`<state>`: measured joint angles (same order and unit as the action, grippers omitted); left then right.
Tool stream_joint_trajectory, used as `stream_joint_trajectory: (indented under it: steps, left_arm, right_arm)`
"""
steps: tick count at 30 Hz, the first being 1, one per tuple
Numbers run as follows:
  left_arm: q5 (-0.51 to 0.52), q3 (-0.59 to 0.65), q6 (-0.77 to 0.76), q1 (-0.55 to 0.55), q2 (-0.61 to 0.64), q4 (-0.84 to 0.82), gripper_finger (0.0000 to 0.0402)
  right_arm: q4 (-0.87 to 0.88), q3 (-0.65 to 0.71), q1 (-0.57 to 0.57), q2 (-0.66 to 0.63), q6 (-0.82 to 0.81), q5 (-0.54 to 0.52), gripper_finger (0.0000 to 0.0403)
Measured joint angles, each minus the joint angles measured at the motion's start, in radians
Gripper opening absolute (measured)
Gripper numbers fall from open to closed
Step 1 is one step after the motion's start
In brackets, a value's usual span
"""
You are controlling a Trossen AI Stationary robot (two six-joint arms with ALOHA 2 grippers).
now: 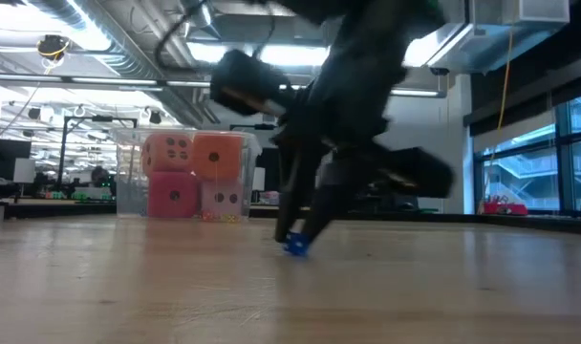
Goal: Pick & Place Dice
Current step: Put the small blue die into the transparent bin
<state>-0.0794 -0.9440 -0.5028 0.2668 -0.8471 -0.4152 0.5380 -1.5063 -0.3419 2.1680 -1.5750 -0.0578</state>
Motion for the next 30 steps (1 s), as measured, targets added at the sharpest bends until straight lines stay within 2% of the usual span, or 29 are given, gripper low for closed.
stream_joint_trajectory:
  steps: [7,12,16,21,24,30]
  left_arm:
    - [-0.002,0.000,-0.006,0.000,0.000,0.000,0.0214]
    - [-0.008,0.000,-0.010,0.000,0.000,0.000,0.0214]
    - [-0.020,0.000,-0.011,0.000,0.000,-0.001,0.0214]
    - [-0.020,0.000,-0.010,0.000,0.000,-0.002,0.0214]
    - [-0.020,0.000,-0.010,0.000,0.000,-0.002,0.0214]
    - [-0.020,0.000,-0.010,0.000,0.000,-0.002,0.0214]
  right_arm:
    - [0.031,-0.001,0.137,-0.002,0.114,0.023,0.0052]
    - [0.033,0.000,0.158,-0.008,0.146,0.013,0.0055]
    - [0.050,0.003,0.159,-0.017,0.165,0.003,0.0081]
    - [0.043,0.003,0.167,-0.018,0.176,0.066,0.0134]
    - [0.038,0.002,0.166,-0.018,0.168,0.065,0.0161]
    - [0.042,0.002,0.166,-0.020,0.138,0.077,0.0170]
